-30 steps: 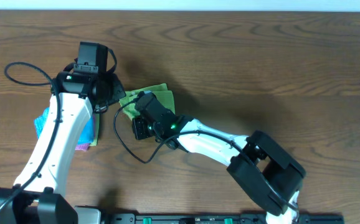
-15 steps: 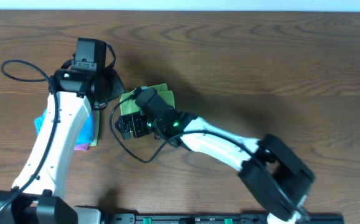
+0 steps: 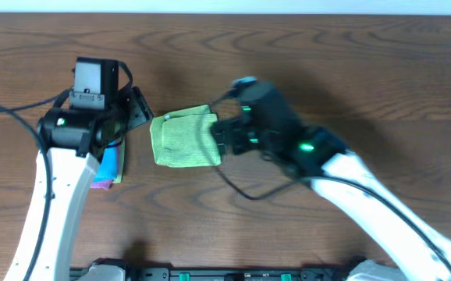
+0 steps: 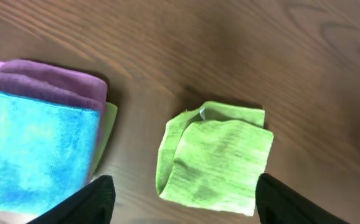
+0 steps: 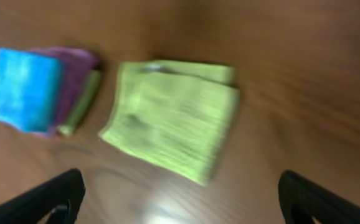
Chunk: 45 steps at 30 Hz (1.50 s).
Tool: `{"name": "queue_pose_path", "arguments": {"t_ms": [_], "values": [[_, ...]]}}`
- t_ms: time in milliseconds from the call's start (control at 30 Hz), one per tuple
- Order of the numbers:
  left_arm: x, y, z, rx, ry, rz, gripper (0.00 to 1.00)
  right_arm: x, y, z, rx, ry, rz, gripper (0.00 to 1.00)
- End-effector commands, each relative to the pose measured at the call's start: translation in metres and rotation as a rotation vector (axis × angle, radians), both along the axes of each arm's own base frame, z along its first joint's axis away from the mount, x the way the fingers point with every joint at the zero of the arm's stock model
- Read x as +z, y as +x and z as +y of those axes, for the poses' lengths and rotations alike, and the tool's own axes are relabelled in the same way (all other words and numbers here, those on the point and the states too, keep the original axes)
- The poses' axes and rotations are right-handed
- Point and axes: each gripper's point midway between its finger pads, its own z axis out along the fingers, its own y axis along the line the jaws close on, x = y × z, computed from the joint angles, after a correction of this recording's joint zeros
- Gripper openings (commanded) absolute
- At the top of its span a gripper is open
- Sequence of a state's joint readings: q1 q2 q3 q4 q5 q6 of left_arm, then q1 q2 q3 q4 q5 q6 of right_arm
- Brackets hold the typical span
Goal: Fold the cloth
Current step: 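Release the folded square and retract both grippers toward the robot, then move the left gripper to the folded green square's left edge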
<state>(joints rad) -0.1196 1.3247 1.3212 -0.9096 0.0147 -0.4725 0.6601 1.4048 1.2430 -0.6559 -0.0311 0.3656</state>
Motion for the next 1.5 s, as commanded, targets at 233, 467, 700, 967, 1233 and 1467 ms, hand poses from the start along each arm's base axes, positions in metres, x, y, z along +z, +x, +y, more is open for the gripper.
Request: {"name": "queue_pose_path", "arguments": {"t_ms": [233,467,700,967,1233,1467], "values": [[0.017,-0.023,0.007,0.063,-0.017,-0.001,0.91,0.051,-0.045,-0.121,-0.192,-0.072,-0.145,0.99],[0.025,-0.042,0.006,0.075,-0.043,0.0,0.94,0.027,-0.117,-0.177,-0.34,-0.01,-0.182,0.99],[0.054,-0.063,-0.004,0.033,-0.116,-0.093,0.94,0.015,-0.158,-0.238,-0.625,0.074,-0.286,0.99],[0.079,-0.097,-0.001,0.024,-0.137,-0.178,0.94,0.011,-0.156,-0.28,-0.888,0.041,-0.362,0.99],[0.086,-0.13,0.001,0.024,-0.152,-0.203,0.95,0.005,-0.157,-0.299,-0.989,-0.032,-0.4,0.99],[0.072,-0.151,0.001,0.147,-0.248,-0.099,0.97,0.005,-0.157,-0.299,-0.989,-0.032,-0.399,0.99]]}}
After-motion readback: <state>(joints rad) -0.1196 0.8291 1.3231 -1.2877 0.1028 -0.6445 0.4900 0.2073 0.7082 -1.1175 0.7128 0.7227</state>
